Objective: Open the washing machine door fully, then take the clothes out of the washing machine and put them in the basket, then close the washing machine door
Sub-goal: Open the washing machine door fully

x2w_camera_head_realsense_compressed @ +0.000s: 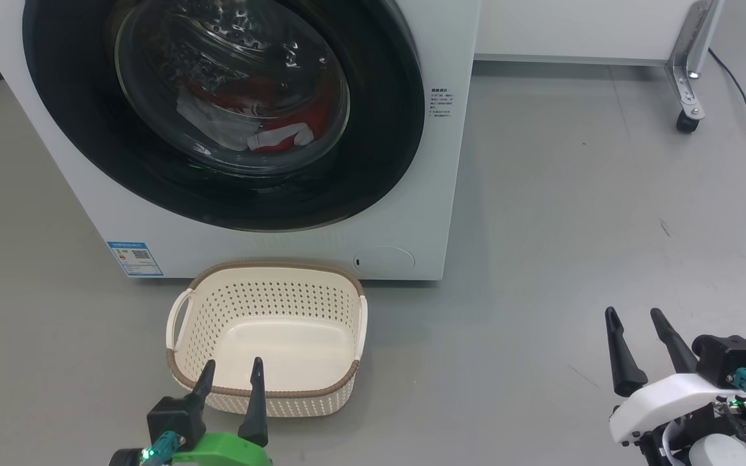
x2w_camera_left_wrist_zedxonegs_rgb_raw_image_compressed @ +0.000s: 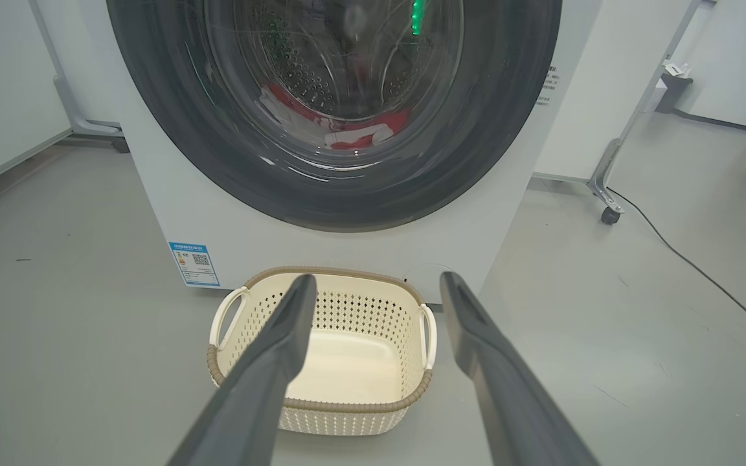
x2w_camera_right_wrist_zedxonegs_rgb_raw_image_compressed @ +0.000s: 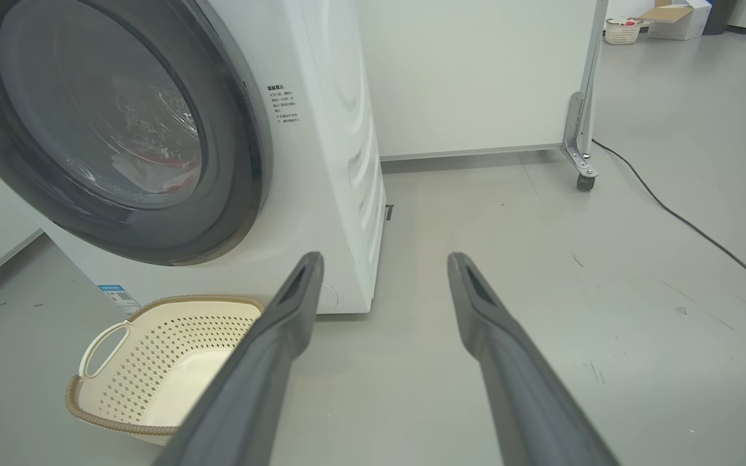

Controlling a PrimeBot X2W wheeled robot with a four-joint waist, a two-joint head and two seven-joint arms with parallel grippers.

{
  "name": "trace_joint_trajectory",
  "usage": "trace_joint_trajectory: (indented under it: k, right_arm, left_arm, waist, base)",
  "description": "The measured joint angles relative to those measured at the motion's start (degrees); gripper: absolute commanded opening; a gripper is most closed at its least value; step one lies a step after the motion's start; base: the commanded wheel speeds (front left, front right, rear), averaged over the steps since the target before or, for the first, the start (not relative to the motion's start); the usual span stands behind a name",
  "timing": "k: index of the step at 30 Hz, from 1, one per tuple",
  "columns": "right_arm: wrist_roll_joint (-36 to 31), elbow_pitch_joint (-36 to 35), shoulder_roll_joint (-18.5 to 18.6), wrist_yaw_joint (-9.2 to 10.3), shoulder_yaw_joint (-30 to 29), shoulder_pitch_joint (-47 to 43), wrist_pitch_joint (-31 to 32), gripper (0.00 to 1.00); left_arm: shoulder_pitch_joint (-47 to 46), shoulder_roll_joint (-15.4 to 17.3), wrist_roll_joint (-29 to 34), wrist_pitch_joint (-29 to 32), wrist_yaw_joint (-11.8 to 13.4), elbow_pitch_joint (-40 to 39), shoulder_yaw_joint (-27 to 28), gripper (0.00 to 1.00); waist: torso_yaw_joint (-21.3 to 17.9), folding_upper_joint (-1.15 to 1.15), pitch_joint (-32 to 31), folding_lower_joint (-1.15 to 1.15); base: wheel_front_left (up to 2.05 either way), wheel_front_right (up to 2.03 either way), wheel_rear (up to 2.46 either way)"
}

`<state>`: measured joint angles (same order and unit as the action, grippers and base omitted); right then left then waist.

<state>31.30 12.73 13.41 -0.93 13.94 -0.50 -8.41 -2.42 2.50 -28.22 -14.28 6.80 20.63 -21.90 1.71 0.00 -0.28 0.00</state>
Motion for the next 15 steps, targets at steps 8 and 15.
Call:
trace_joint_trajectory:
  k: [8,15]
  right_arm:
    - [1.16,-0.83,-0.21,-0.55,-0.92,0.03,-0.81,0.0]
    - [4.88,-2.07,-0.98,-2.01,-3.14,1.15,-1.99,0.0]
  left_arm:
    - [-0.28,-0.01,0.0,0.0,0.02,-0.08,-0.45,1.0]
    - [-0.87,-0.01,0.02,0.0,0.02,-0.43,-1.08,1.0]
  waist:
    - [0.52,0.0,0.56,0.0]
    - [1.31,0.0,2.02,0.0]
  base:
    - [0.0,0.0,0.0]
    - [0.0,0.0,0.0]
